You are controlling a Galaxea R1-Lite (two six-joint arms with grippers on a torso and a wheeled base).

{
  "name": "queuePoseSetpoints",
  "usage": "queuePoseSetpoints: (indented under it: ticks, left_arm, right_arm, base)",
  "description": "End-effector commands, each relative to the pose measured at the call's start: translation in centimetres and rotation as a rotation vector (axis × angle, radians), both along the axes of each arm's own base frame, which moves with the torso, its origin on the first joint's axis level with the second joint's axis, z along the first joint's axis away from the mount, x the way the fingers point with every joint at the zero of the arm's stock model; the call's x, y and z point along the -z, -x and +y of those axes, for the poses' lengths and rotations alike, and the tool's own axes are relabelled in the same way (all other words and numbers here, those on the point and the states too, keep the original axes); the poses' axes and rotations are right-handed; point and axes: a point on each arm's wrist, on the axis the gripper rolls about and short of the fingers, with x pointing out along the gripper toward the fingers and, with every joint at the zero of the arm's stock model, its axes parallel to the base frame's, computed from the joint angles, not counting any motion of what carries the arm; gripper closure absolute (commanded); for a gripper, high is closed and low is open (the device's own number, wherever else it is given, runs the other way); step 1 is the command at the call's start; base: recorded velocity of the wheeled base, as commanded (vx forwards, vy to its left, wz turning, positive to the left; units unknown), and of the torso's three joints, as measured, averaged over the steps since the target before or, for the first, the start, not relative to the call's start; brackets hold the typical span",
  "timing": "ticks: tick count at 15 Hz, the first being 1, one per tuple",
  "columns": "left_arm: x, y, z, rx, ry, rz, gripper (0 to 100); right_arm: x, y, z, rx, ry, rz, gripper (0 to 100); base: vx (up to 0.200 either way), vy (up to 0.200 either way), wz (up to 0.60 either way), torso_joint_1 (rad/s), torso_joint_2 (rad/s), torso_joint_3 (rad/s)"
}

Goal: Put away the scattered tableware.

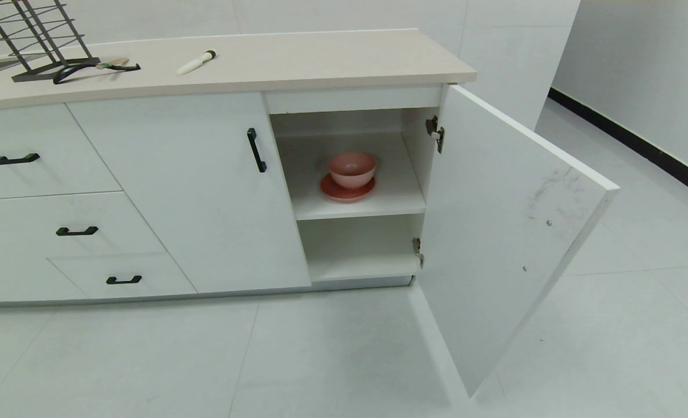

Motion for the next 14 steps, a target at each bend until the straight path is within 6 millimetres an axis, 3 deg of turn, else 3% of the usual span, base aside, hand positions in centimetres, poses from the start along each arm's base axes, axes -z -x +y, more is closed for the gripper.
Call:
queuePoseSetpoints:
  ticks: [1, 5, 8, 11, 14]
  left_arm:
    - [0.0, 0.0, 0.0, -0.001, 0.002, 0.001, 0]
    - [0.0, 0.0, 0.0, -0.003, 0.017, 0.000, 0]
    - [0.0, 0.0, 0.0, -0.003, 0.017, 0.000, 0]
    - [0.0, 0.0, 0.0, -0.003, 0.017, 0.000, 0]
    - [0.0, 0.0, 0.0, -0.003, 0.017, 0.000, 0]
  right_arm:
    - [2.4, -9.8, 1.1, -0.062, 0.033, 0.169, 100]
    - [1.0, -15.8, 2.1, -0.123, 0.057, 0.156, 100]
    - [1.4, -18.6, 3.2, -0.168, 0.069, 0.169, 100]
    - [1.1, -20.0, 3.4, -0.168, 0.067, 0.149, 100]
    - [1.4, -20.2, 3.5, -0.169, 0.068, 0.155, 100]
  base:
    - [0.000, 0.000, 0.00, 0.000, 0.00, 0.000]
    - [0.000, 0.000, 0.00, 0.000, 0.00, 0.000]
    - [0.000, 0.000, 0.00, 0.000, 0.00, 0.000]
    - [0.000, 0.000, 0.00, 0.000, 0.00, 0.000]
    - [0.000, 0.000, 0.00, 0.000, 0.00, 0.000]
